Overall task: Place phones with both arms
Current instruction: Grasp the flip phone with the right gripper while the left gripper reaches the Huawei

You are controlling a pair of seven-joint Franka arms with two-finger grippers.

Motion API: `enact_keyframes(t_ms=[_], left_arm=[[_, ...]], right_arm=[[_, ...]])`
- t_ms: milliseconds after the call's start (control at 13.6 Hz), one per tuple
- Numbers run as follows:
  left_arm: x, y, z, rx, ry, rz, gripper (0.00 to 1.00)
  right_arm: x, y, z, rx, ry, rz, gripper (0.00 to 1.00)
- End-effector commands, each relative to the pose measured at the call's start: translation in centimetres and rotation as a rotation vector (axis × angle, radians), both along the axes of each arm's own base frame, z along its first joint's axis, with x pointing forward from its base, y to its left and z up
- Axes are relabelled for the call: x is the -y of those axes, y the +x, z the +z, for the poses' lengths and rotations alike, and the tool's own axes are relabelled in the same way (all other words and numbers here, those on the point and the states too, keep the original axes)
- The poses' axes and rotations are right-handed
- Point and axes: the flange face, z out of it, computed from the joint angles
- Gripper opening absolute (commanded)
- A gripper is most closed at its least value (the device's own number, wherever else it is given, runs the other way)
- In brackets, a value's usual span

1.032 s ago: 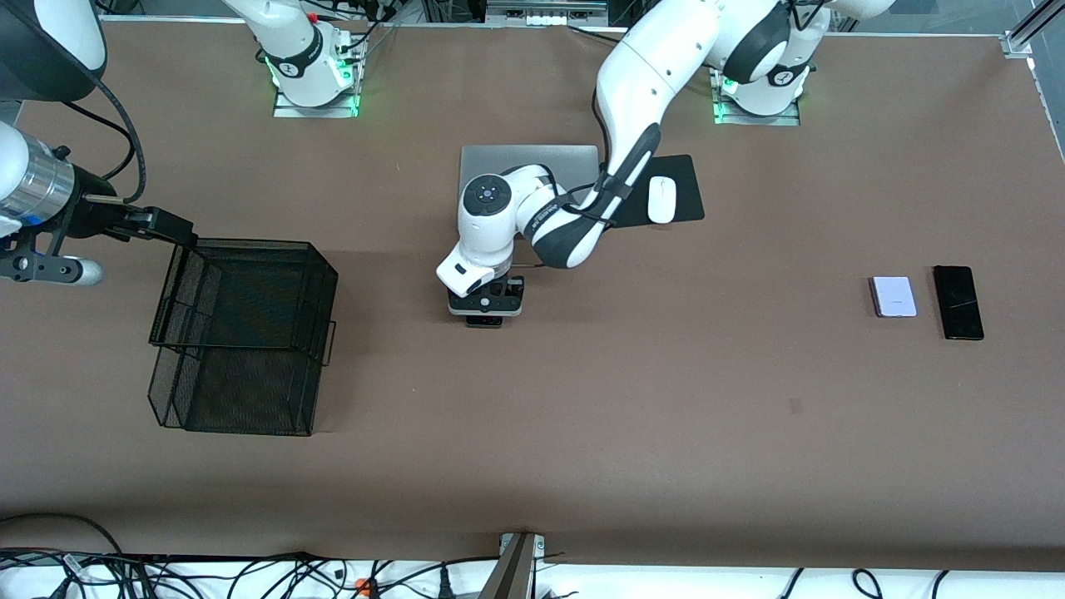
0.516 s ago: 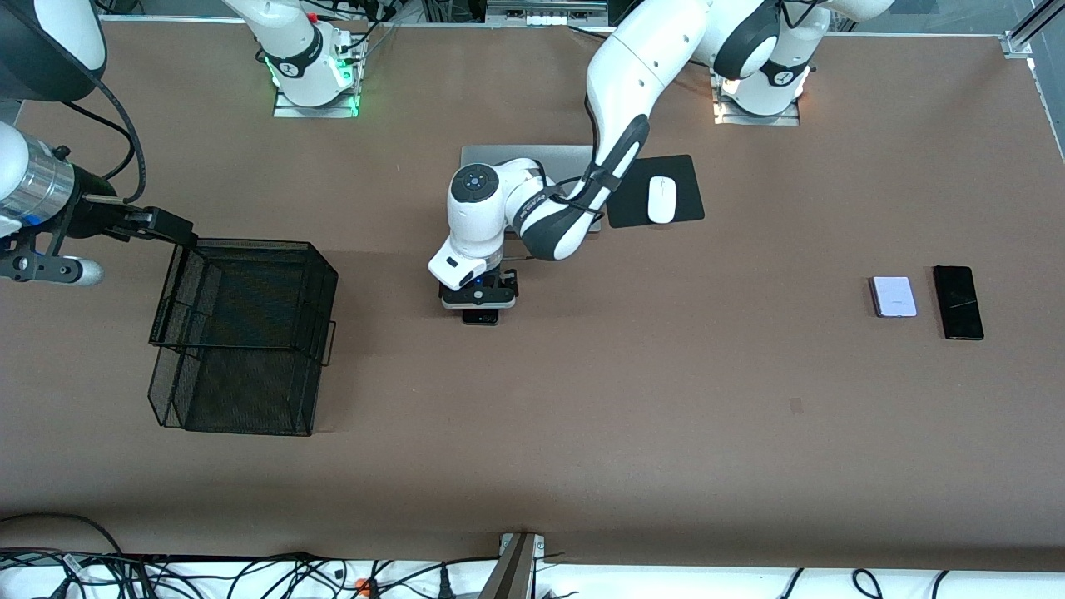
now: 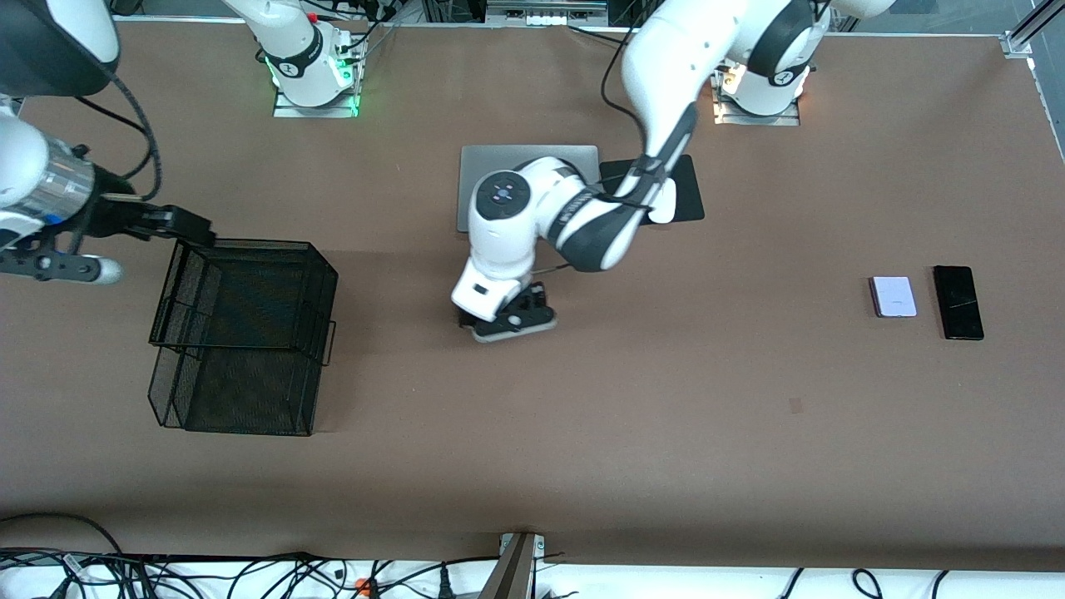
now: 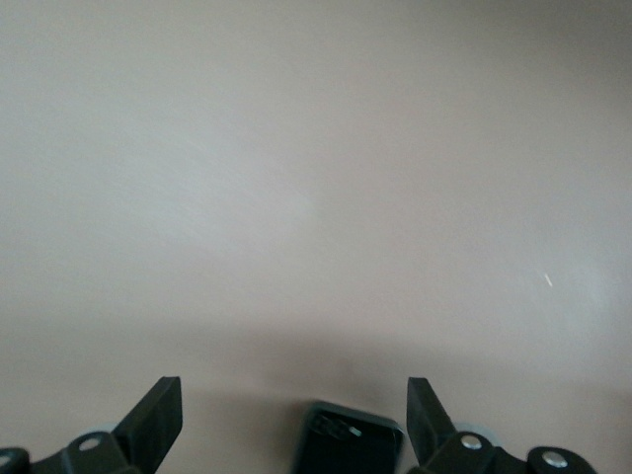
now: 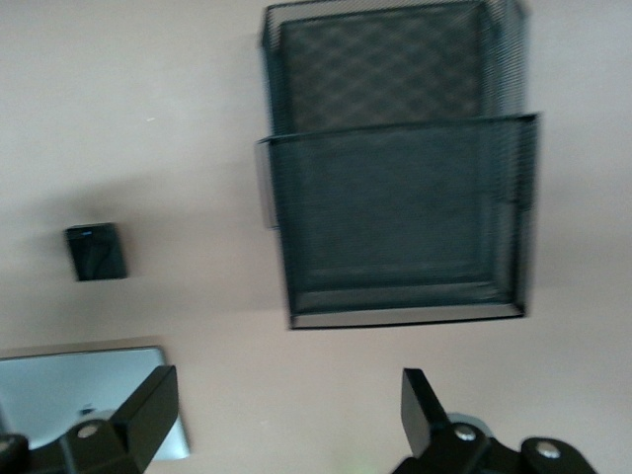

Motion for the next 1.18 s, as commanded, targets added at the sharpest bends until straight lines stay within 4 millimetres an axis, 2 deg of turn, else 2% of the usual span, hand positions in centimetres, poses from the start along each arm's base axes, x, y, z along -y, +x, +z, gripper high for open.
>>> enact_keyframes(t_ms=[0,147,295,442,516,590,737,811,884,958,1106], left_arm=[[-6.4,1.6,1.3,-0.184,0.089,-0.046,1.00],[-12.0,2.8,2.3,-0.312,0.128,-0.145,1.00],[-18.2,3.5,2.9,-0.394,0.150,-0.209,1.00],[-27.3,4.3,2.1,-0.470,0.149,-0.308,1.00],[-31.6,4.7,2.3,-0.484,0.170,-0.370,1.00],[-36.4,5.3,2.2,-0.502,0.189,-0.401,1.00],[-43.9,6.4,1.9,-0.516,0.200,-0.460,1.00],[-47.0,6.6,1.4,-0.521,0.218,-0.496,1.00],[-50.2,6.6,1.1,-0.506,0.225,-0.508,1.00],[-53.9,6.0,0.4,-0.465,0.231,-0.512,1.00],[-59.6,4.3,-0.7,-0.394,0.225,-0.504,1.00]], right_arm=[[-9.1,0.6,-1.8,0.033,0.018,-0.007,1.00],[-16.0,0.7,-4.3,0.068,0.026,-0.069,1.00],[-22.9,-0.2,-8.6,0.056,0.027,-0.070,1.00],[-28.1,-0.6,-13.3,0.076,0.047,-0.027,1.00],[-30.4,-0.9,-15.7,0.095,0.058,-0.002,1.00],[-31.4,-0.5,-18.2,0.115,0.060,0.001,1.00],[-32.1,-0.1,-23.6,0.127,0.001,0.040,1.00],[-33.0,-0.4,-25.5,0.137,-0.004,0.057,1.00],[-33.0,-0.3,-26.6,0.138,-0.003,0.040,1.00],[-33.2,-0.5,-28.1,0.122,-0.015,0.022,1.00],[-34.4,-1.3,-30.1,0.133,-0.039,0.064,1.00]])
